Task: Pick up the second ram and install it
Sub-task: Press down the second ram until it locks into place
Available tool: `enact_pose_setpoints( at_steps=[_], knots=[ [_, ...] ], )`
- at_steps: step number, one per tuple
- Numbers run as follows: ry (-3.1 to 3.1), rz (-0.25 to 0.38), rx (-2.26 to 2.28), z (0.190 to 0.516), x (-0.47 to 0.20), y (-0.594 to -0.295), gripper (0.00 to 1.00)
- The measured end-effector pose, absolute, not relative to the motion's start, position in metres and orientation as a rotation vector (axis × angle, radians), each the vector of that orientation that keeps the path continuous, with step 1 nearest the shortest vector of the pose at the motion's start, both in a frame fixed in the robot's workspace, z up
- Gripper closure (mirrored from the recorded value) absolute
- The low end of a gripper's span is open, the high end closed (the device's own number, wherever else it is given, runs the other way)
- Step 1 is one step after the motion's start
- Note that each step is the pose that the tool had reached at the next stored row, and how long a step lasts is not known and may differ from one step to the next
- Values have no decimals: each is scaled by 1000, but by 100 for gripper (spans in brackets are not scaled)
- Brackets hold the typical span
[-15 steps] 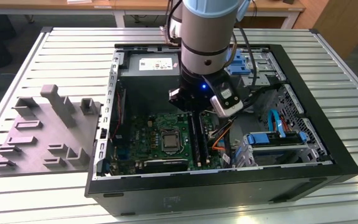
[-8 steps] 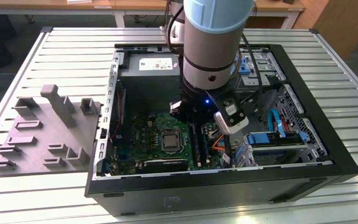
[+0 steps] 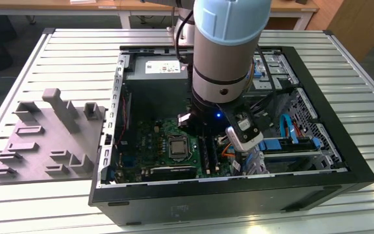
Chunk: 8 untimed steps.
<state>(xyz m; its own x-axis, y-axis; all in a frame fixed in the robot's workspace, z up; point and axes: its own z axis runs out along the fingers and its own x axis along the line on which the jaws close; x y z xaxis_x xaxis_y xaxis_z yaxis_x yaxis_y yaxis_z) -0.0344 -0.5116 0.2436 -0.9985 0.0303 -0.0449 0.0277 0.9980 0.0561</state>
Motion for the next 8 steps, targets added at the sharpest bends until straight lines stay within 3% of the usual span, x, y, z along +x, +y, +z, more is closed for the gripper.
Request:
enact_pose_setpoints(
  at_steps=[8],
  knots=[
    [3096,42,49,242,-34,-516,89]
  ],
)
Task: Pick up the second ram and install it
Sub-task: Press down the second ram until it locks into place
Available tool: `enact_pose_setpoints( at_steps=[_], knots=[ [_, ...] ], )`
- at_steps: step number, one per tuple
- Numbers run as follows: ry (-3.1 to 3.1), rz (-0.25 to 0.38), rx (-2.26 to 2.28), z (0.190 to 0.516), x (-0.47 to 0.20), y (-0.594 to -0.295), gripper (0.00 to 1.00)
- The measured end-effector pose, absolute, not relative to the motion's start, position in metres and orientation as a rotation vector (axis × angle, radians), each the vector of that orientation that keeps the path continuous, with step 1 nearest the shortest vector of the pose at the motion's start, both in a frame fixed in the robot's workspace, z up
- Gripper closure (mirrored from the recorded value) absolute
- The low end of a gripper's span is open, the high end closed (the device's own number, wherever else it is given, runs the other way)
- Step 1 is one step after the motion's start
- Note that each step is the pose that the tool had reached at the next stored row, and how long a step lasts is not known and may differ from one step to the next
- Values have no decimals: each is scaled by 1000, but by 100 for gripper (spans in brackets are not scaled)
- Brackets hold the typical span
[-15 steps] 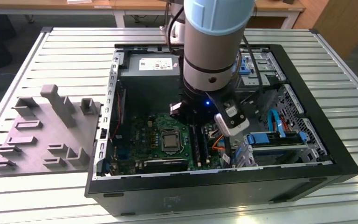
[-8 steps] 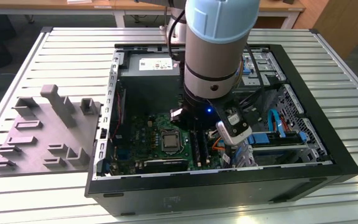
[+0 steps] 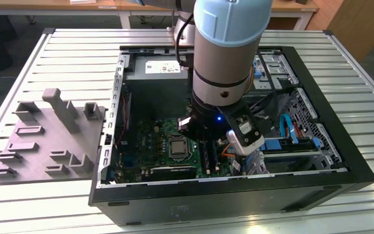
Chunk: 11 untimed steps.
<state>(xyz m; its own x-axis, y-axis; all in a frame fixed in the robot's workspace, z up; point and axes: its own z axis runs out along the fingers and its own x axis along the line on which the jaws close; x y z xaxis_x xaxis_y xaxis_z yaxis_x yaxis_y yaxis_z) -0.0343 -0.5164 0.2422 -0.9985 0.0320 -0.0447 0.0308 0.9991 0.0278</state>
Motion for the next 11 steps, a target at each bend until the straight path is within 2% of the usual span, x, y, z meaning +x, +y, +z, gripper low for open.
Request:
enact_pose_setpoints(
  at_steps=[11],
  knots=[
    [3096,31,49,237,-34,-521,89]
  ],
)
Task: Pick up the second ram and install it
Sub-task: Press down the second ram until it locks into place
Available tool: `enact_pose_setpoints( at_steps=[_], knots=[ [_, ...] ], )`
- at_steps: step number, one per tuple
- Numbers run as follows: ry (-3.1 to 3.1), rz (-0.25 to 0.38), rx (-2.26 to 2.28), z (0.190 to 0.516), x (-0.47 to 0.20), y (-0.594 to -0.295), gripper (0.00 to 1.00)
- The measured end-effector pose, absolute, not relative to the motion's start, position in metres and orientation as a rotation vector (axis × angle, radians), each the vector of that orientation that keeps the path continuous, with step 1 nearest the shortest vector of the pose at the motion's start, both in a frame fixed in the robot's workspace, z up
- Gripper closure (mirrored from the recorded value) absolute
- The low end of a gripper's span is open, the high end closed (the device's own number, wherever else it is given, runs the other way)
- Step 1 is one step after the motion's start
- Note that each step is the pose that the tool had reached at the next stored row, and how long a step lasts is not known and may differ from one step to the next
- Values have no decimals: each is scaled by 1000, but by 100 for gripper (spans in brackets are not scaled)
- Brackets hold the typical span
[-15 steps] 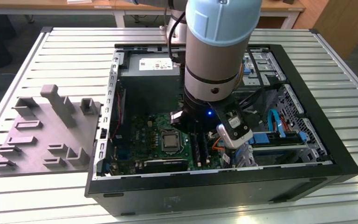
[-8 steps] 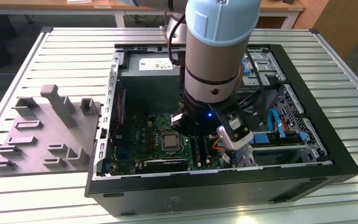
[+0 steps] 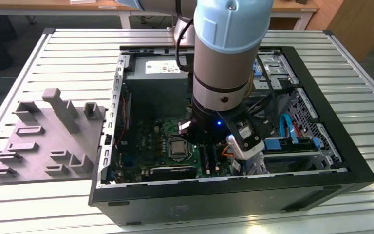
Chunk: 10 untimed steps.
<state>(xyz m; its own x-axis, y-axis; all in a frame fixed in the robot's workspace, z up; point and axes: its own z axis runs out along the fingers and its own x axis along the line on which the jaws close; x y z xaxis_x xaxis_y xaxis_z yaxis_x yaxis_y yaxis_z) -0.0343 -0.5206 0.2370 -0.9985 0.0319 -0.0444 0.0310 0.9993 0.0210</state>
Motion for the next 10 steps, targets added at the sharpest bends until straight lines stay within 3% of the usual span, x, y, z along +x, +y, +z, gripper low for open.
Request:
enact_pose_setpoints(
  at_steps=[10],
  knots=[
    [3096,32,49,229,-34,-521,89]
  ],
)
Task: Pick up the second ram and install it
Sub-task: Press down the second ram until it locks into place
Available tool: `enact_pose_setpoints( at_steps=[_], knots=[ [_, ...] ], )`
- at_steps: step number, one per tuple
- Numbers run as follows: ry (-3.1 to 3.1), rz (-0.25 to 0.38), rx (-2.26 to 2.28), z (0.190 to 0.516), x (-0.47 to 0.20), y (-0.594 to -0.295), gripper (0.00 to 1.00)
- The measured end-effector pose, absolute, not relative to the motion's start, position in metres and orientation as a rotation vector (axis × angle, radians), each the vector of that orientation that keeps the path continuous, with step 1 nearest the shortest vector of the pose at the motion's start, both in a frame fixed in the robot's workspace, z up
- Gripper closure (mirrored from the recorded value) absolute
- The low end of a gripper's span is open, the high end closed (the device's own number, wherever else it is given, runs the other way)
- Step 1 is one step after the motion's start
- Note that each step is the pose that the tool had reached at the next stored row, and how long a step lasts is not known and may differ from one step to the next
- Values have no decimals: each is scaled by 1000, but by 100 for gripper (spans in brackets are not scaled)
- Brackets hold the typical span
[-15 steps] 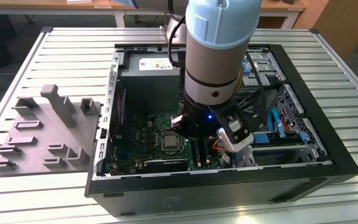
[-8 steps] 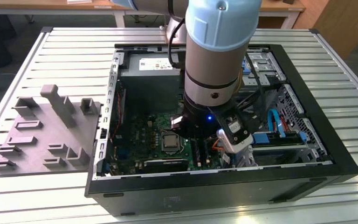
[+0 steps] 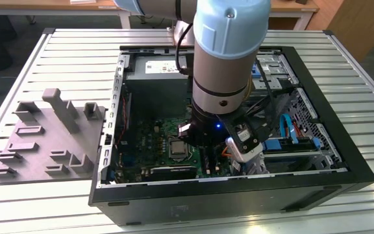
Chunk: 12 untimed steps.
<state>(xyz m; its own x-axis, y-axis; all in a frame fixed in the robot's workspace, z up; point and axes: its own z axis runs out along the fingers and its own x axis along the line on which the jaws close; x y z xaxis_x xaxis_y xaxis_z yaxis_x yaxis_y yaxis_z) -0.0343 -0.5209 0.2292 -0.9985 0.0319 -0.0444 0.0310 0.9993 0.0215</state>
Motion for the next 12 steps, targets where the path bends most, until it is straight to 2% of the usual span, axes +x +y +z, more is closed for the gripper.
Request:
enact_pose_setpoints(
  at_steps=[12],
  knots=[
    [3096,32,49,222,-34,-521,89]
  ],
)
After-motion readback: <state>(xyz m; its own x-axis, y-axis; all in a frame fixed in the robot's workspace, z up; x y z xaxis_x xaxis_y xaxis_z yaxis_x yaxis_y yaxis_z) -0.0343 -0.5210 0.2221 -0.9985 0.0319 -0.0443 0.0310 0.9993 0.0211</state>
